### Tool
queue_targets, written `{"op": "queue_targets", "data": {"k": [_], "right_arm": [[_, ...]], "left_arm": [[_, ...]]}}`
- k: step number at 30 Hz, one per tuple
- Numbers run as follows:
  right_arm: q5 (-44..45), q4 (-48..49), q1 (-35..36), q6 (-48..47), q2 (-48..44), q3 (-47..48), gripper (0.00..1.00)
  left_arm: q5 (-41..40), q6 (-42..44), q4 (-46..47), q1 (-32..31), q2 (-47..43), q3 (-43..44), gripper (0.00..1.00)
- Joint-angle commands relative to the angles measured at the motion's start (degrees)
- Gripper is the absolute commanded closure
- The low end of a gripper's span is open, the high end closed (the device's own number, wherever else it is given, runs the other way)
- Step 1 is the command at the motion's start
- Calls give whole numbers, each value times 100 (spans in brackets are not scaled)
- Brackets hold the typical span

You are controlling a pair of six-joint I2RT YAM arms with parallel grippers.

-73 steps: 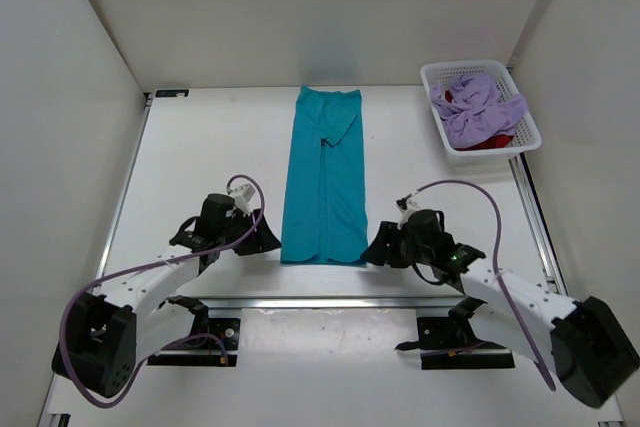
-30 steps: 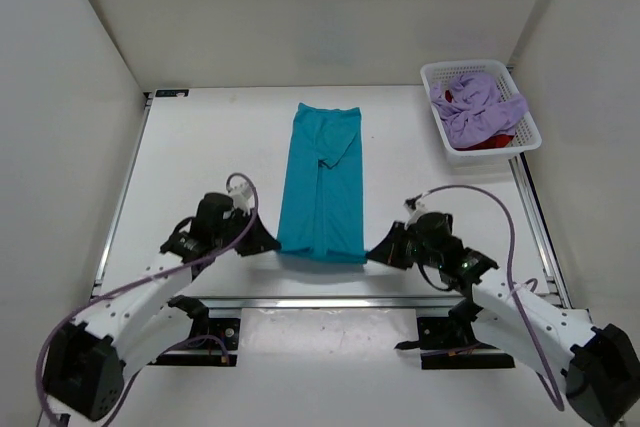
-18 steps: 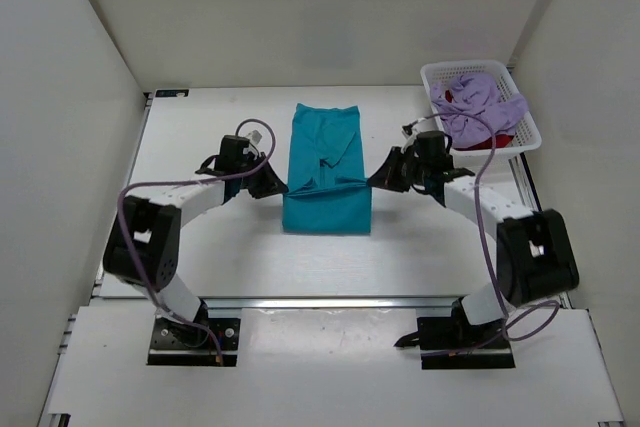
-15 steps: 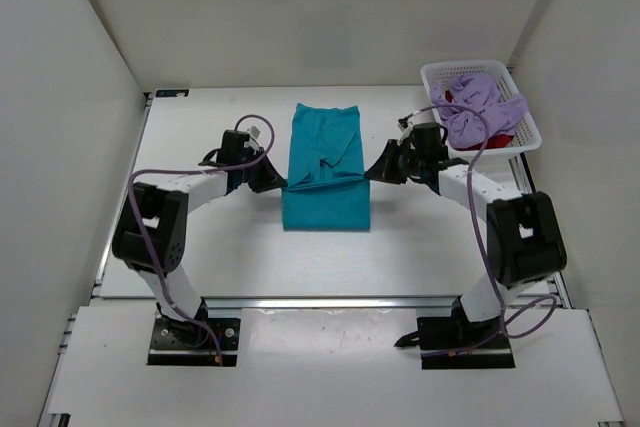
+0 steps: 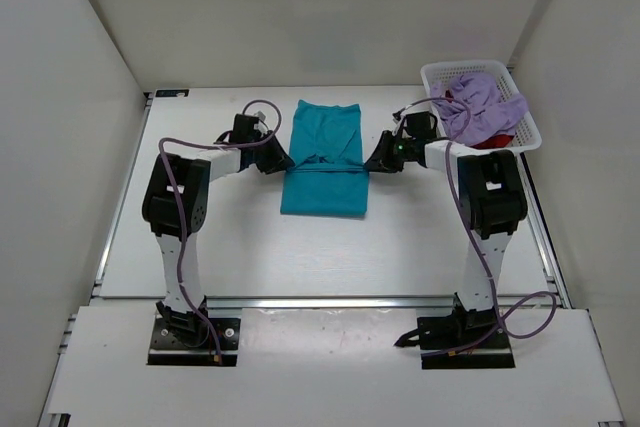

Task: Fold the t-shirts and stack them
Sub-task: Fold the folded rectangular tshirt in 1/3 of the way

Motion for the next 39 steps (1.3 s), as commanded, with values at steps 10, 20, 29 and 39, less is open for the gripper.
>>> {"op": "queue_targets", "data": {"k": [10,20,29,39], "right_arm": [[1039,214,468,-312,-2086,-1151,76],[1215,813,1400,-101,-1632,-2611,100],[1619,753,2146,294,-3203,-4369,100],[1523,92,2436,5,-3584,-3105,100]], "left_arm": [[-422,-442,1239,-169,-2378,-2037,59],[-187,-450,1836,-646,-1668,-3437,66],[-230,-477,1891,-1129,-3555,-5212,64],[-169,-266,1116,-1041,-5034,-5152,57]]}}
